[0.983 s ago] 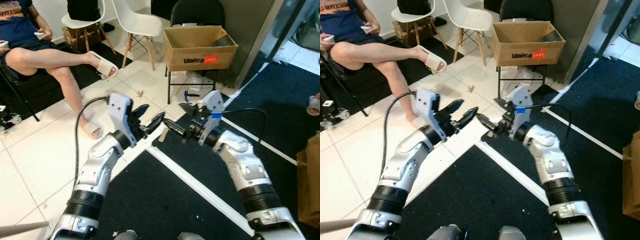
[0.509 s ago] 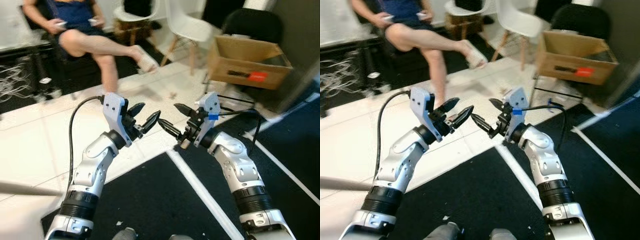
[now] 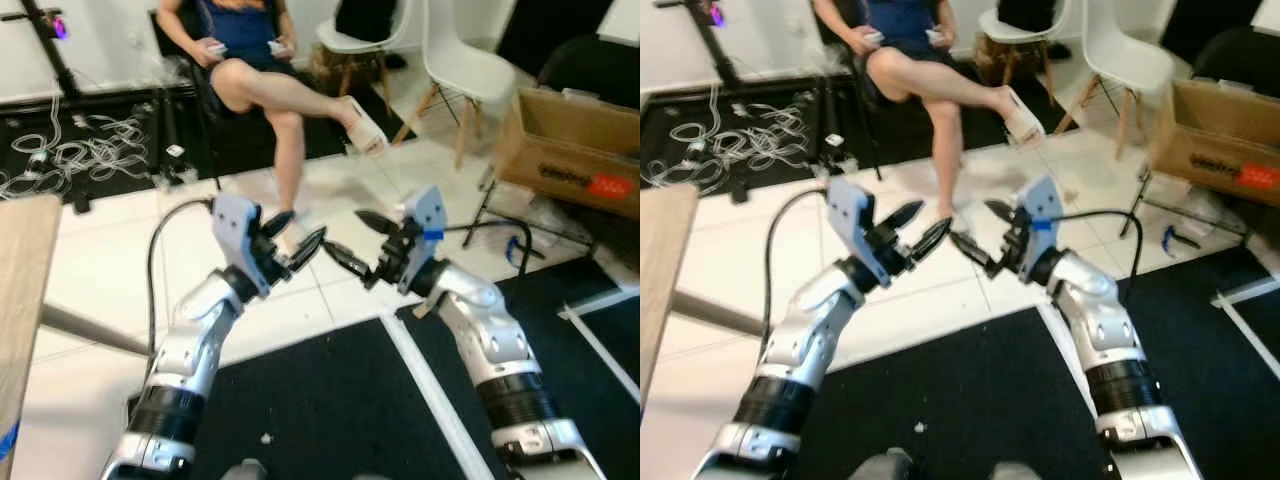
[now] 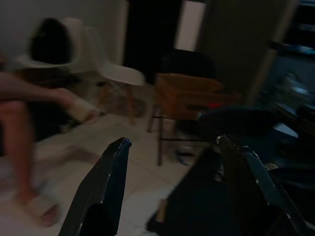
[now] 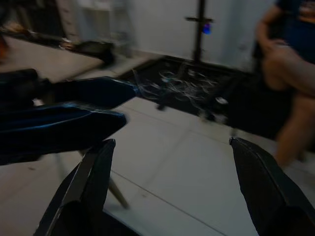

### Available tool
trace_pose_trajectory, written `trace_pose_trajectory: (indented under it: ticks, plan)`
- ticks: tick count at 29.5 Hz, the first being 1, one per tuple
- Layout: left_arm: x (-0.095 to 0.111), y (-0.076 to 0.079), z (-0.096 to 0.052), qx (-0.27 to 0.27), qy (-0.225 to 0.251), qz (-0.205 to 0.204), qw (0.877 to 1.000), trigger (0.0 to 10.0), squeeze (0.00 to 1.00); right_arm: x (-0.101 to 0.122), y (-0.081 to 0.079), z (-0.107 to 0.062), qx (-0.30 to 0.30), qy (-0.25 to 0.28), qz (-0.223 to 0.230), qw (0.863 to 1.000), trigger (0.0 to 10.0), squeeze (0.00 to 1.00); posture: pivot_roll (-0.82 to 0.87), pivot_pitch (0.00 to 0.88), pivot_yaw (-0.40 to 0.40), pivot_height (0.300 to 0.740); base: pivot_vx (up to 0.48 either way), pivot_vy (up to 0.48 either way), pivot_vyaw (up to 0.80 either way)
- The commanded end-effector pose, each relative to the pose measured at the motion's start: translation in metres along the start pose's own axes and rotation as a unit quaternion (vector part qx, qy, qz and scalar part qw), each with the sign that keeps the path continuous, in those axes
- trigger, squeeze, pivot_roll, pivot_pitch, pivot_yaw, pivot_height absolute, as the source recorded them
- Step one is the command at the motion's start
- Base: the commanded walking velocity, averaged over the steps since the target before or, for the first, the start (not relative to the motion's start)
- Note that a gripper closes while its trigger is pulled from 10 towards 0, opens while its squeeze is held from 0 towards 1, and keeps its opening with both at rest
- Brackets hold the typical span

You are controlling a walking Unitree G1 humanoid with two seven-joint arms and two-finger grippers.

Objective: Picking trash to rubbish bin

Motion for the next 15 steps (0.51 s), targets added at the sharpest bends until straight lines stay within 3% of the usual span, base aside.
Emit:
trace_pose_trajectory:
  ticks: [1,15]
  plan:
    - [-0.0089,0.0032,0.0,-0.007,-0.018,-0.002,1.0,10.0,0.0,0.0021,0.0005,-0.0002,0.001,0.006,0.002,1.0,10.0,0.0,-0.06,0.0,-0.038,0.74,0.0,0.0,0.7]
    - [-0.0082,0.0035,0.0002,-0.01,-0.017,0.001,1.0,10.0,0.0,0.003,0.0006,0.0001,0.001,0.008,0.003,1.0,10.0,0.0,-0.06,0.0,-0.039,0.74,0.0,0.0,0.7]
Point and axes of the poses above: a point about 5 cm out from each wrist's last joint towards the gripper, its own z axis pointing out of the wrist towards the gripper, its own x axis along the axis of the wrist's last joint, y = z × x, the point moved 2 cm from there along z, pointing out of the wrist towards the gripper, and after that the axes turned 6 degrees about -z, right-handed, at the moved point
